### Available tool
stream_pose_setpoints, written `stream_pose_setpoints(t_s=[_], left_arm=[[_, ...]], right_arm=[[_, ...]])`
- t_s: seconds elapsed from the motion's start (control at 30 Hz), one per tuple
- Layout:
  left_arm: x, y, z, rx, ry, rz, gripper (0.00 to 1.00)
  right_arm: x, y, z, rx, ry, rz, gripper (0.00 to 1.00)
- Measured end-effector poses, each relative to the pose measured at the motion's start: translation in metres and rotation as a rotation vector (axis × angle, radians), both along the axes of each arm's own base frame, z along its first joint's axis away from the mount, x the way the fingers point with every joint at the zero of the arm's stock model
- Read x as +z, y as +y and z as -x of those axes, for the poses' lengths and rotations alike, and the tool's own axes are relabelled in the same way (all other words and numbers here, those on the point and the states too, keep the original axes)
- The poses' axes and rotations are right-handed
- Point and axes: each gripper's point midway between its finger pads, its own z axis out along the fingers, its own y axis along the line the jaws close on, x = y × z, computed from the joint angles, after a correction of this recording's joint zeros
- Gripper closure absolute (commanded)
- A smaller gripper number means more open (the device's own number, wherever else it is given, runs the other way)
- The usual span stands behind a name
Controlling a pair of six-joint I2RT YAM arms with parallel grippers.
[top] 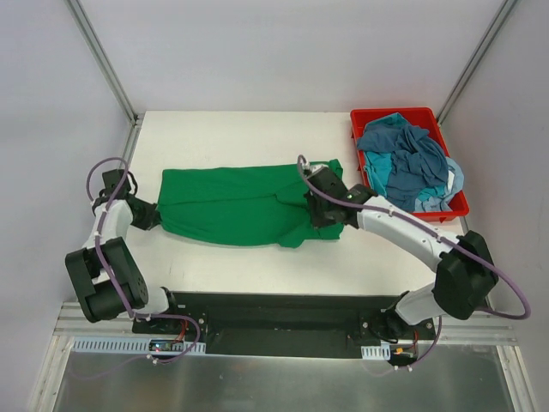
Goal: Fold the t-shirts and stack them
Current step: Fold the other side of the tshirt into a rectangle
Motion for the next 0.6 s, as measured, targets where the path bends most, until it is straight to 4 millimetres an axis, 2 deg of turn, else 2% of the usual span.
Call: stream_pose_setpoints(t_s=[0.13,0.23,0.4,0.6], left_arm=[[0.008,0.002,-0.017,-0.011,-0.025,0.016,1.00],[0.008,0.004,-0.027,-0.016,-0.022,0.026,1.00],[0.003,0.005,-0.039,-0.024,-0.005,0.051,1.00],[-0.003,0.010,-0.055,-0.026,0.014,0.066,1.00]], right_arm=[[0.026,0.000,-0.037,-0.046,-0.049,-0.048,1.00],[0.034,0.000,-0.063,-0.071,-0.064,-0.061,1.00],[0.030,0.003,-0.095,-0.078,-0.048,-0.057,1.00],[0.023,0.003,-0.123,-0.069,-0.035,-0.032,0.99]])
